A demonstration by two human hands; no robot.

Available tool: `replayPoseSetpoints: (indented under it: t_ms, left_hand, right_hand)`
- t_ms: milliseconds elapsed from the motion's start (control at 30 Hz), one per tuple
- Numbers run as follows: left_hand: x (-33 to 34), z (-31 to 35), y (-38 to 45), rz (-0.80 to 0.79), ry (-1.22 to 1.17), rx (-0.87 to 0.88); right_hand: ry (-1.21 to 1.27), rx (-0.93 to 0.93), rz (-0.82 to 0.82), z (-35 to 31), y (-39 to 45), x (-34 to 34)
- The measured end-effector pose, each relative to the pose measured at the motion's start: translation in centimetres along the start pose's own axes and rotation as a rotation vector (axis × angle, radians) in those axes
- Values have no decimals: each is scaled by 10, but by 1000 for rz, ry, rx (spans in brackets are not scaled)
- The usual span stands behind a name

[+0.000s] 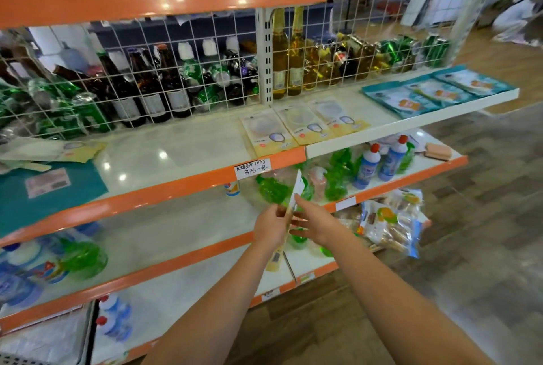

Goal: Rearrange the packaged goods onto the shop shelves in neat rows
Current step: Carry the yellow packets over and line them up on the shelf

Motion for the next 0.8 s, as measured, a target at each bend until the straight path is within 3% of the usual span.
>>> replayPoseSetpoints:
  t_ms: [400,533,633,800]
  left_hand:
    - [48,40,-13,-316,277,458]
    - [60,63,-10,-326,319,631]
    - [65,79,1,-320,347,656]
    - [70,120,37,-172,422,706]
  right_hand:
    - [76,-165,309,-2,-3,-63]
    - [14,-232,450,-14,-14,-100]
    - [40,-251,497,-31,-15,-132]
    - [104,-287,517,-79,-10,-178]
Point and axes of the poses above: each hand's wrist, its own y-axis towards the middle knuckle, its own x-axis out of the palm, z = x × y, the point moved 3 cm from there along y, towards the middle knuckle, and after that the axes turned 7 degrees about y, right-handed, at the moved point
